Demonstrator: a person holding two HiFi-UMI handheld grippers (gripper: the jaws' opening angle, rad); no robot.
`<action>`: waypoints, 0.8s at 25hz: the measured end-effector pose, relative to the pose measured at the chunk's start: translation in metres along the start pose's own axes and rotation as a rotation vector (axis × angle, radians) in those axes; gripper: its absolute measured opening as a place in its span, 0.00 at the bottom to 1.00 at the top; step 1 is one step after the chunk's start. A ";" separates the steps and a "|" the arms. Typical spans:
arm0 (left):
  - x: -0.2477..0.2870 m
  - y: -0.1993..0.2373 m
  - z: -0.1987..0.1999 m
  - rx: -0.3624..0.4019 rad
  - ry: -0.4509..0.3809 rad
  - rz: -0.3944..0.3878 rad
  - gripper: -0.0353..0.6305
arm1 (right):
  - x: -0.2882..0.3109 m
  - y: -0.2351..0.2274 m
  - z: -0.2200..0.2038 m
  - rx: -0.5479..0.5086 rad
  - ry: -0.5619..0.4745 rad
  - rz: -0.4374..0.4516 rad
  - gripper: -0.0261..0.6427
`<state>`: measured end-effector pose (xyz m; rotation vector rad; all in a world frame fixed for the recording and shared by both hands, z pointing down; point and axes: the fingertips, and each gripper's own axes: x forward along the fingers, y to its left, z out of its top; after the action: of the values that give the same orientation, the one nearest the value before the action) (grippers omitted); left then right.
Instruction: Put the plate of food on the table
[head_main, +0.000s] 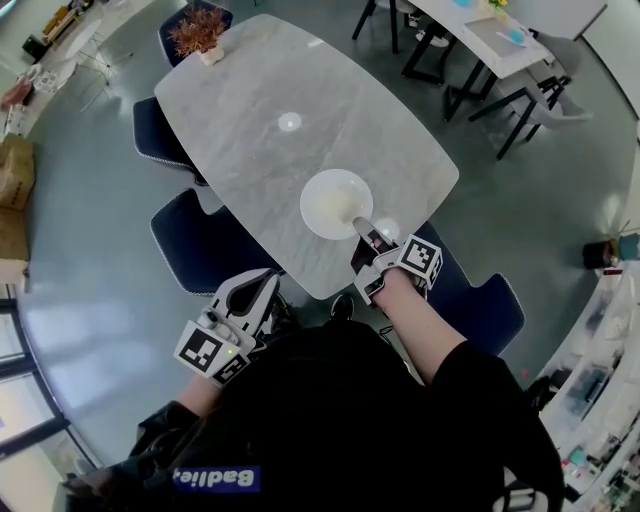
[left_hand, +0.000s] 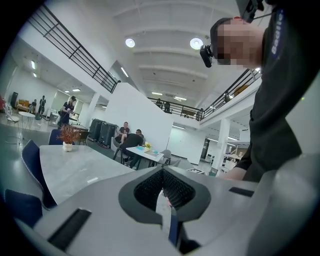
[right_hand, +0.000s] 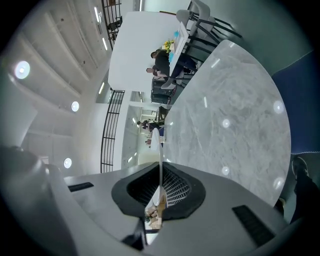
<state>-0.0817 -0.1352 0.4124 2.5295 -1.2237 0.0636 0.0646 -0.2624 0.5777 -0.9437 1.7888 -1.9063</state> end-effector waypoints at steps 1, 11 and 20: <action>-0.002 0.003 0.001 0.002 0.000 0.003 0.06 | 0.004 -0.003 0.001 0.003 -0.005 -0.004 0.06; -0.014 0.030 -0.003 -0.014 0.011 0.030 0.06 | 0.052 -0.036 0.011 0.013 -0.024 -0.036 0.06; -0.027 0.054 -0.015 -0.039 0.042 0.104 0.06 | 0.098 -0.081 0.029 0.054 -0.057 -0.104 0.06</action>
<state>-0.1386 -0.1416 0.4363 2.4181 -1.3261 0.1155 0.0290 -0.3385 0.6780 -1.0795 1.6781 -1.9593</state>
